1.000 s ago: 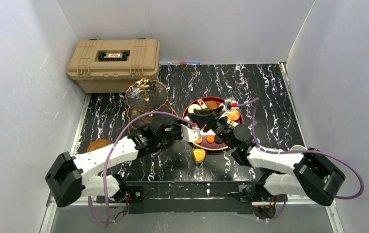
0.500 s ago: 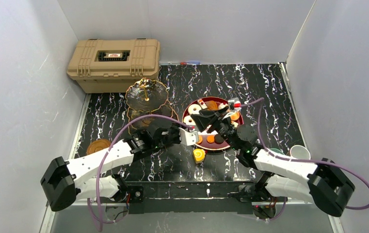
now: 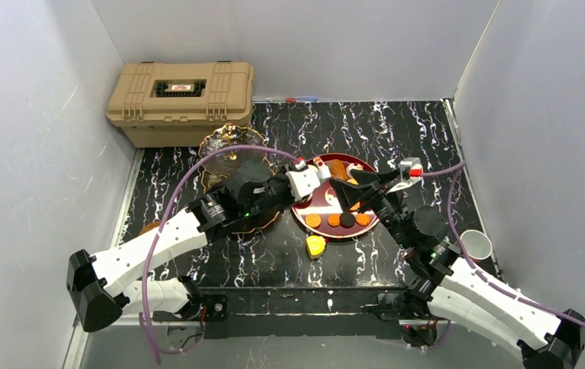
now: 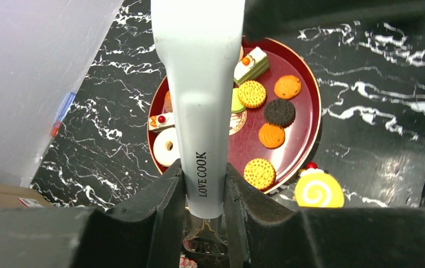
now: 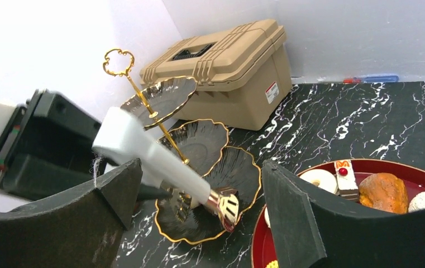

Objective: Serve the afternoon tea
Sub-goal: Adjust the clamp.

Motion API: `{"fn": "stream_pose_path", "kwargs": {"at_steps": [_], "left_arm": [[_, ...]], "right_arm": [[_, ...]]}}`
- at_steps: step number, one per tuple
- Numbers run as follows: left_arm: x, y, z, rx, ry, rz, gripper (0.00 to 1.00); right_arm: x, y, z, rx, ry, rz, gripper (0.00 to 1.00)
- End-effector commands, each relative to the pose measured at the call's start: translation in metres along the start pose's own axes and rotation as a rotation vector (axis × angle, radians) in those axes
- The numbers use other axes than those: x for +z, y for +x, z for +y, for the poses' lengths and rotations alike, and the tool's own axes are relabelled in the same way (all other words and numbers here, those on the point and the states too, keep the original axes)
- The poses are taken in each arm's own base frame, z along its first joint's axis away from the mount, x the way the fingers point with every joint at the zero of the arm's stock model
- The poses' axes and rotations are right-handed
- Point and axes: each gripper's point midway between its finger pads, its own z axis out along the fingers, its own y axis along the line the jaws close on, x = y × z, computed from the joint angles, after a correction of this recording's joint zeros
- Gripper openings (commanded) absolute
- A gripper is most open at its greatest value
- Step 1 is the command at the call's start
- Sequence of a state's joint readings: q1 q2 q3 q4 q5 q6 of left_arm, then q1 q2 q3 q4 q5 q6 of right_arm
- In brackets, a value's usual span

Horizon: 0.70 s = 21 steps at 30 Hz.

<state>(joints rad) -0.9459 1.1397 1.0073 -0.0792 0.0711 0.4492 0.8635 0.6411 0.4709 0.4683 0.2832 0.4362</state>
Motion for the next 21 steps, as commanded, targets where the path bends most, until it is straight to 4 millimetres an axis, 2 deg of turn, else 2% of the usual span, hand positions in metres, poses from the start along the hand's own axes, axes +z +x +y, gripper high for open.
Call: {"fn": "stream_pose_path", "kwargs": {"at_steps": [1, 4, 6, 10, 18, 21], "left_arm": [[-0.001, -0.027, 0.016, -0.127, -0.065, -0.034, 0.04], [-0.002, -0.034, 0.014, -0.116, -0.044, -0.057, 0.04], [-0.003, -0.035, 0.015, -0.115, -0.048, -0.058, 0.04], [-0.006, -0.038, 0.016, -0.113, -0.05, -0.057, 0.04], [-0.008, -0.043, 0.016, -0.146, -0.037, -0.057, 0.03], [-0.008, -0.048, 0.013, -0.157, -0.021, -0.068, 0.03]], "right_arm": [[0.0, 0.0, 0.014, -0.01, -0.055, 0.052, 0.87], [0.011, 0.003, 0.024, -0.003, -0.089, 0.082, 0.85], [0.019, 0.002, 0.029, -0.016, -0.107, 0.085, 0.79], [0.029, -0.001, 0.029, -0.064, -0.1, 0.074, 0.64], [0.052, 0.013, 0.03, -0.158, -0.112, 0.127, 0.53], [0.063, 0.019, 0.028, -0.184, -0.097, 0.142, 0.45]]}}
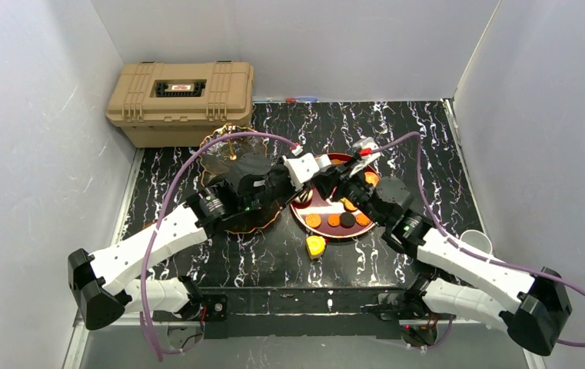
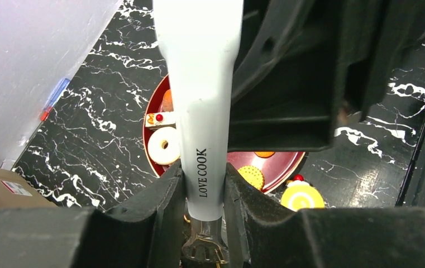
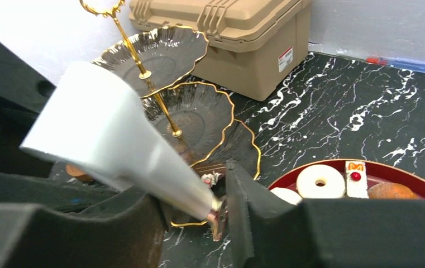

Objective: Serve the afternoon tea
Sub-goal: Adjust the clamp.

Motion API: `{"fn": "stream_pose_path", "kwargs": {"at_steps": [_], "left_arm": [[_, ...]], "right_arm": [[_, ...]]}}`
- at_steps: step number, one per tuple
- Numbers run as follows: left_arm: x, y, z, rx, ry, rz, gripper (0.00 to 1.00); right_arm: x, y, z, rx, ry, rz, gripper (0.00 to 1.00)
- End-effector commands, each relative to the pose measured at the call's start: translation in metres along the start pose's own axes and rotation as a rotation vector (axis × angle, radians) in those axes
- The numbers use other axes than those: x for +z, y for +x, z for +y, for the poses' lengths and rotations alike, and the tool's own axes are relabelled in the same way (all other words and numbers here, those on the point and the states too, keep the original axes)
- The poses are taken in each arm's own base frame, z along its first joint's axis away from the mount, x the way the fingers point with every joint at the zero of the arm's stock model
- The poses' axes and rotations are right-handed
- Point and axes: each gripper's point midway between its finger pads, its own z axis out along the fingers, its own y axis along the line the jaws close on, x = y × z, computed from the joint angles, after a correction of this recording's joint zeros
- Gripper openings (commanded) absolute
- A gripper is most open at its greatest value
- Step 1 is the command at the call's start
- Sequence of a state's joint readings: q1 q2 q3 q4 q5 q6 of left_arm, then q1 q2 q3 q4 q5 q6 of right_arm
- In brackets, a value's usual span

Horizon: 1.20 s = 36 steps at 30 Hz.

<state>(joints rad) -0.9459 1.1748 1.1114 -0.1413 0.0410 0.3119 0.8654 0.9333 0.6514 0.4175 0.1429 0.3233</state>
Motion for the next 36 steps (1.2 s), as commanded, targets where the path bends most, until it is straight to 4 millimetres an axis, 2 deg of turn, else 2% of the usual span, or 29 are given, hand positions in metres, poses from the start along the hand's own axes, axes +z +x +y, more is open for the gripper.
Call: {"fn": "stream_pose_path", "kwargs": {"at_steps": [1, 5, 6, 7, 8, 9, 10, 11, 13, 18, 21, 25, 33, 35, 36], "left_arm": [[-0.006, -0.03, 0.0, -0.021, 0.016, -0.073, 0.03], [-0.008, -0.032, 0.001, -0.021, 0.015, -0.074, 0.05], [-0.008, -0.031, 0.001, -0.022, 0.016, -0.072, 0.09], [-0.009, -0.029, 0.0, -0.024, 0.017, -0.067, 0.17], [-0.009, -0.027, -0.001, -0.029, 0.02, -0.062, 0.29], [-0.01, -0.024, -0.002, -0.034, 0.023, -0.053, 0.48], [-0.011, -0.021, -0.003, -0.035, 0.025, -0.045, 0.63], [-0.012, -0.017, -0.004, -0.036, 0.027, -0.033, 0.69], [-0.015, -0.008, -0.005, -0.027, 0.022, -0.014, 0.76], [-0.018, 0.0, -0.009, -0.015, 0.038, 0.0, 0.79], [-0.018, -0.001, -0.007, 0.011, 0.032, -0.016, 0.76], [-0.019, -0.008, 0.002, 0.074, -0.01, -0.053, 0.63], [-0.018, -0.017, 0.013, 0.154, -0.064, -0.104, 0.12], [-0.019, -0.015, 0.021, 0.166, -0.107, -0.092, 0.0], [-0.02, -0.015, 0.023, 0.168, -0.122, -0.092, 0.0]], "right_arm": [[0.017, -0.026, 0.008, -0.057, -0.012, -0.061, 0.41], [0.02, -0.036, 0.001, -0.073, 0.027, -0.098, 0.11], [0.018, -0.041, 0.0, -0.071, 0.039, -0.119, 0.04], [0.015, -0.047, -0.002, -0.07, 0.052, -0.143, 0.01], [0.012, -0.053, -0.003, -0.067, 0.06, -0.17, 0.01], [0.01, -0.058, -0.004, -0.065, 0.07, -0.192, 0.01], [0.008, -0.063, -0.004, -0.06, 0.072, -0.209, 0.01], [0.006, -0.067, -0.004, -0.057, 0.072, -0.22, 0.01], [0.001, -0.075, 0.0, -0.05, 0.061, -0.242, 0.01], [-0.007, -0.083, 0.013, 0.014, -0.008, -0.271, 0.01], [-0.009, -0.083, 0.022, 0.06, -0.05, -0.268, 0.01], [-0.01, -0.079, 0.022, 0.088, -0.053, -0.25, 0.01], [0.002, -0.073, 0.022, 0.111, -0.036, -0.21, 0.02], [0.004, -0.073, 0.019, 0.113, -0.015, -0.199, 0.12], [0.004, -0.07, 0.016, 0.115, 0.005, -0.185, 0.22]]}}
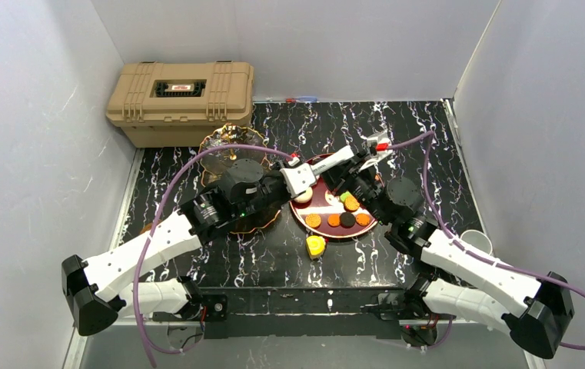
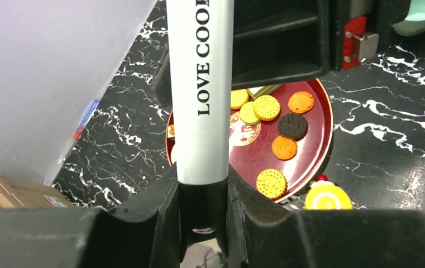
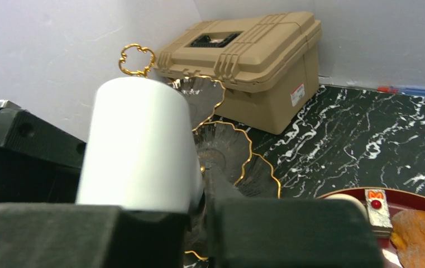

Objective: Serve the afternoon tea
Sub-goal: Adjust the clamp.

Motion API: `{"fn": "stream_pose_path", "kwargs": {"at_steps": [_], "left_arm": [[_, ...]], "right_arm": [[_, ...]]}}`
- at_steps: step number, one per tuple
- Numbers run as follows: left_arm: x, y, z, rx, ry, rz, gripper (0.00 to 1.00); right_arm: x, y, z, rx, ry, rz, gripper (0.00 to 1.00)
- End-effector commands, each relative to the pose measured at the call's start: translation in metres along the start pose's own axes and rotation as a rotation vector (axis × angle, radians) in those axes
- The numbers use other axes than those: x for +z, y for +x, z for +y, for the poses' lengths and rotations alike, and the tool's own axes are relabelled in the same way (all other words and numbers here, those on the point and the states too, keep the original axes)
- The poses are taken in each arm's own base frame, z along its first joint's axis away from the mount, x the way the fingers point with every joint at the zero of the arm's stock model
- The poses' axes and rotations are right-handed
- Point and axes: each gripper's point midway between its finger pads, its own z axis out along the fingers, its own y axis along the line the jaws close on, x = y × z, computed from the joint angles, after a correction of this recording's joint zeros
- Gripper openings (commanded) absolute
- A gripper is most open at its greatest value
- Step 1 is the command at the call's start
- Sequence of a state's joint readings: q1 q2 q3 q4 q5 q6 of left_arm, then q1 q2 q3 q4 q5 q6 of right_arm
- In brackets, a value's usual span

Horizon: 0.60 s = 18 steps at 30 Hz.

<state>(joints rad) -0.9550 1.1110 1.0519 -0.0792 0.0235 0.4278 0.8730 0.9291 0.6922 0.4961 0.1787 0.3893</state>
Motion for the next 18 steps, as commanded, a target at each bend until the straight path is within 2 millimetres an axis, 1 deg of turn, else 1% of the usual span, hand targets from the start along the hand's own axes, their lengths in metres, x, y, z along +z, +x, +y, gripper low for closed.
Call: {"fn": "stream_pose_path", "kwargs": {"at_steps": [1, 5, 8, 9, 11, 13, 14, 15, 16, 18], "left_arm": [[-0.008, -0.007, 0.021, 0.051, -0.102, -0.028, 0.0], [-0.009, -0.005, 0.023, 0.039, -0.114, -0.015, 0.0], [-0.009, -0.005, 0.021, 0.004, -0.11, -0.011, 0.0], [-0.009, -0.007, 0.02, -0.005, -0.102, -0.014, 0.0], [-0.01, -0.011, 0.017, -0.024, -0.083, -0.027, 0.0], [-0.012, -0.017, 0.014, -0.044, -0.062, -0.035, 0.0], [-0.012, -0.02, 0.013, -0.055, -0.051, -0.039, 0.0], [-0.013, -0.021, 0.012, -0.064, -0.045, -0.04, 0.0], [-0.014, -0.026, 0.008, -0.068, -0.017, -0.055, 0.0], [-0.016, -0.03, 0.006, -0.07, -0.003, -0.07, 0.0]], "right_arm": [[0.004, -0.028, 0.003, 0.036, 0.033, -0.051, 0.33], [-0.006, -0.021, -0.009, 0.035, 0.097, -0.013, 0.66], [-0.02, -0.018, -0.009, 0.049, 0.091, 0.002, 0.96], [-0.025, -0.019, -0.005, 0.051, 0.067, 0.001, 0.98], [-0.031, -0.014, 0.006, 0.06, 0.0, 0.02, 0.98], [-0.034, -0.009, 0.021, 0.065, -0.092, 0.049, 0.98], [-0.035, -0.008, 0.033, 0.073, -0.157, 0.064, 0.98], [-0.033, -0.008, 0.039, 0.084, -0.191, 0.075, 0.98], [-0.03, -0.007, 0.043, 0.094, -0.207, 0.084, 0.98], [-0.021, -0.011, 0.048, 0.105, -0.219, 0.096, 0.98]]}}
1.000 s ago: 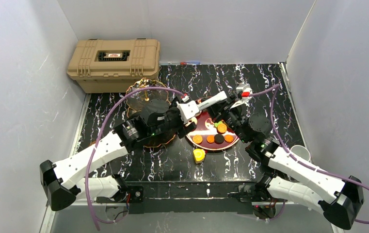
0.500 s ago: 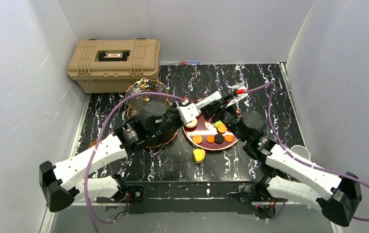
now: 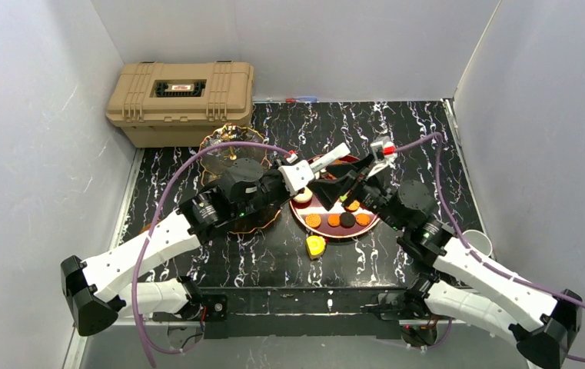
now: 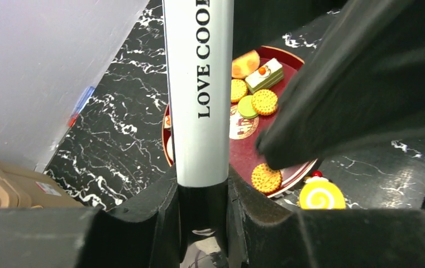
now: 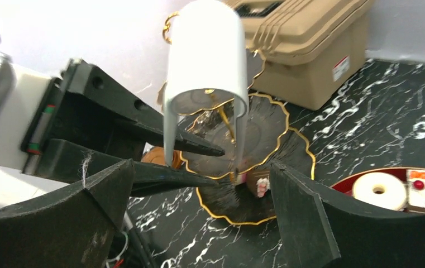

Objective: Serve the afternoon tea
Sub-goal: Adjust the clamp.

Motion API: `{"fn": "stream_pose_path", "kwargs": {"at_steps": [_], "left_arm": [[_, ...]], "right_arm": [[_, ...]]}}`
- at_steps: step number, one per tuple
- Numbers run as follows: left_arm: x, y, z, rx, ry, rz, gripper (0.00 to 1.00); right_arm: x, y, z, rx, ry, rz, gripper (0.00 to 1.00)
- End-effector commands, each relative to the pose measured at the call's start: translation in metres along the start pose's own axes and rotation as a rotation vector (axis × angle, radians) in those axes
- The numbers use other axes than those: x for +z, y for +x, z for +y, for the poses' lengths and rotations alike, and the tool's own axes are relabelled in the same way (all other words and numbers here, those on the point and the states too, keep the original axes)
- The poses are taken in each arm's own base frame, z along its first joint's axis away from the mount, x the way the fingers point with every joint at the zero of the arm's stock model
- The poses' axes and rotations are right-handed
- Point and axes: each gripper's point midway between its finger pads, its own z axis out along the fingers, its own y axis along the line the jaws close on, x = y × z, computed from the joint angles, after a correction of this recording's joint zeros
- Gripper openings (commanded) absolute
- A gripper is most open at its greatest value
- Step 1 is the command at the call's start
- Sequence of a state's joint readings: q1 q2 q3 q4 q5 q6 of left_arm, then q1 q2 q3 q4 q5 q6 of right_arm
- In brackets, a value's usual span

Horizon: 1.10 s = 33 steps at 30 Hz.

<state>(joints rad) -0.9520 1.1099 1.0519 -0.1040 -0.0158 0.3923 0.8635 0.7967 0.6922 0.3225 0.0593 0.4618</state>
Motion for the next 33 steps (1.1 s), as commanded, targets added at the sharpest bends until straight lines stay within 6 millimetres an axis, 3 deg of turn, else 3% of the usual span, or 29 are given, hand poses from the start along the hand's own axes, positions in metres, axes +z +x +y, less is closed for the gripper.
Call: {"fn": "stream_pose_path", "kwargs": {"at_steps": [1, 8, 13, 18, 25, 28, 31, 33], "left_arm": [[-0.017, -0.04, 0.002, -0.035, 0.029, -0.113, 0.0], [-0.021, -0.04, 0.002, -0.021, 0.032, -0.116, 0.0], [-0.02, -0.038, 0.002, -0.012, 0.027, -0.112, 0.0], [-0.018, -0.034, 0.006, 0.011, 0.007, -0.102, 0.0], [-0.012, -0.025, 0.005, 0.004, 0.003, -0.074, 0.0], [-0.011, -0.025, 0.003, 0.0, 0.016, -0.067, 0.0], [-0.011, -0.026, 0.001, 0.0, 0.026, -0.067, 0.0], [-0.012, -0.026, 0.0, -0.002, 0.032, -0.064, 0.0]], "right_arm": [[0.017, -0.011, 0.03, 0.036, -0.129, 0.026, 0.98], [0.04, -0.025, 0.042, 0.092, -0.171, -0.005, 0.98], [0.057, -0.023, 0.05, 0.144, -0.217, 0.002, 0.97], [0.061, -0.02, 0.044, 0.151, -0.18, 0.011, 0.72], [0.056, -0.037, 0.04, 0.137, -0.157, -0.068, 0.56], [0.055, -0.042, 0.042, 0.136, -0.163, -0.093, 0.58], [0.056, -0.044, 0.044, 0.148, -0.174, -0.096, 0.82], [0.056, -0.044, 0.043, 0.149, -0.17, -0.099, 0.85]]}}
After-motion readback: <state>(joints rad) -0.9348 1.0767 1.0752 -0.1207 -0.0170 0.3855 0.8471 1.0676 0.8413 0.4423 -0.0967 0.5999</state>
